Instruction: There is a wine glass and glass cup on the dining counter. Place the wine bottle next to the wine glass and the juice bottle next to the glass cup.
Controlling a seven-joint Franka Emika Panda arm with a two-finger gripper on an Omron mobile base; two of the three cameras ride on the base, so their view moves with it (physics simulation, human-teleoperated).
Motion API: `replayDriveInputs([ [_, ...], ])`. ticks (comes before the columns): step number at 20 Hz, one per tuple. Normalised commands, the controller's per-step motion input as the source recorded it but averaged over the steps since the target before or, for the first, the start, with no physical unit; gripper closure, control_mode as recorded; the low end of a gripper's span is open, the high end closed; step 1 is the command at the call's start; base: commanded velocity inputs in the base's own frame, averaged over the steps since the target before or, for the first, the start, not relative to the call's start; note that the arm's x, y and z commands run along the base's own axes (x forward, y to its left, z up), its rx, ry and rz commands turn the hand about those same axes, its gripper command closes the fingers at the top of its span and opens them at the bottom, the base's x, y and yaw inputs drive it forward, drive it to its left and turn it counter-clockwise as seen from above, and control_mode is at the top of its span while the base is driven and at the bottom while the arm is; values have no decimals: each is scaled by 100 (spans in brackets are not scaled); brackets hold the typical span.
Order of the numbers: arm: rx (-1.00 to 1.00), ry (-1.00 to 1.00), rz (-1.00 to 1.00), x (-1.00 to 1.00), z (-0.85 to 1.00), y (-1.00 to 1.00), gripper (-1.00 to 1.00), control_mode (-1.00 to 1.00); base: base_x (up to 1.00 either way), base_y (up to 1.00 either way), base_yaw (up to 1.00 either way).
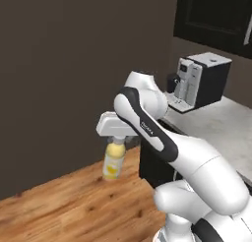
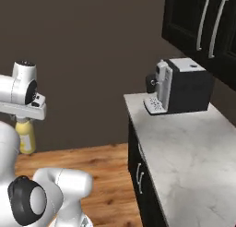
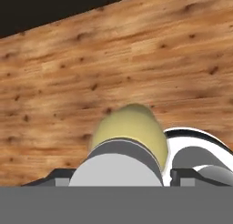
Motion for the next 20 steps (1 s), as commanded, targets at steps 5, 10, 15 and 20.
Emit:
replayDriveInputs([
  [5,0,0,0,0,0,0,100,100,-10,14,93],
  [10,0,0,0,0,0,0,100,100,-8,14,90],
  [15,0,0,0,0,0,0,100,100,-2,16,83],
  [20,0,0,0,0,0,0,100,100,-1,15,83],
])
